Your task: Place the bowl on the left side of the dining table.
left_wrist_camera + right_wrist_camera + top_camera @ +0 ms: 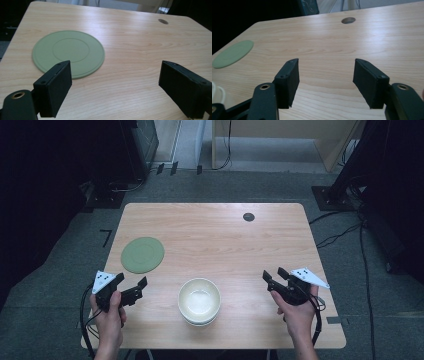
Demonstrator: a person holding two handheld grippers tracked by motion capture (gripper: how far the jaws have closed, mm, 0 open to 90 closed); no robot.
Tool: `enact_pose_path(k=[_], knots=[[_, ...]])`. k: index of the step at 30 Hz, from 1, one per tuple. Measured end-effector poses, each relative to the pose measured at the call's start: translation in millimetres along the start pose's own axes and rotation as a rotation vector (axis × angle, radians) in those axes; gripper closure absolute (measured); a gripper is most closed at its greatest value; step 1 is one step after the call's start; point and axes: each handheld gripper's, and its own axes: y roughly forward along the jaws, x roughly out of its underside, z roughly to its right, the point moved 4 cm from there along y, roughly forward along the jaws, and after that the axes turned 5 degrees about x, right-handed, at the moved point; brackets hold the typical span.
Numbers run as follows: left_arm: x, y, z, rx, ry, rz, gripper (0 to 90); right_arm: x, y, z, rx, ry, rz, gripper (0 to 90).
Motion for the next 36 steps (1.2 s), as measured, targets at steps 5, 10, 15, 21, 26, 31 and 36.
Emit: enact_pose_path(k=[5, 10, 15, 21, 26, 31, 36], knots=[[-1.4, 1.2, 8.5, 0.018, 0.013, -0.007, 10.9, -3.4, -3.6, -17.8, -0.052, -0.008, 0.017, 48.4], [-1.7, 2.6, 16.9, 0.031, 0.03, -0.013, 10.9, -6.3, -7.5, -33.2, -0.099, 0.0, 0.024, 51.5], [-2.7, 3.1, 26.2, 0.047, 0.048, -0.014, 10.9, -6.1, -8.2, -53.4, -0.139, -0.029, 0.011, 40.3], [-3.7, 3.6, 38.4, 0.076, 0.06, -0.013, 10.9, -2.0, -8.1, -81.5, -0.206, -0.07, -0.022, 38.2], [-4.4, 3.4, 47.9, 0.102, 0.066, -0.005, 10.9, 3.1, -8.6, -101.0, -0.291, -0.082, -0.044, 47.6], [-3.3, 5.8, 59.1, 0.139, 0.069, -0.011, 10.9, 12.0, -3.3, -114.6, -0.344, -0.079, -0.071, 58.0], [-2.2, 7.3, 68.5, 0.155, 0.085, -0.017, 10.9, 17.9, 0.6, -122.6, -0.363, -0.07, -0.103, 63.1]])
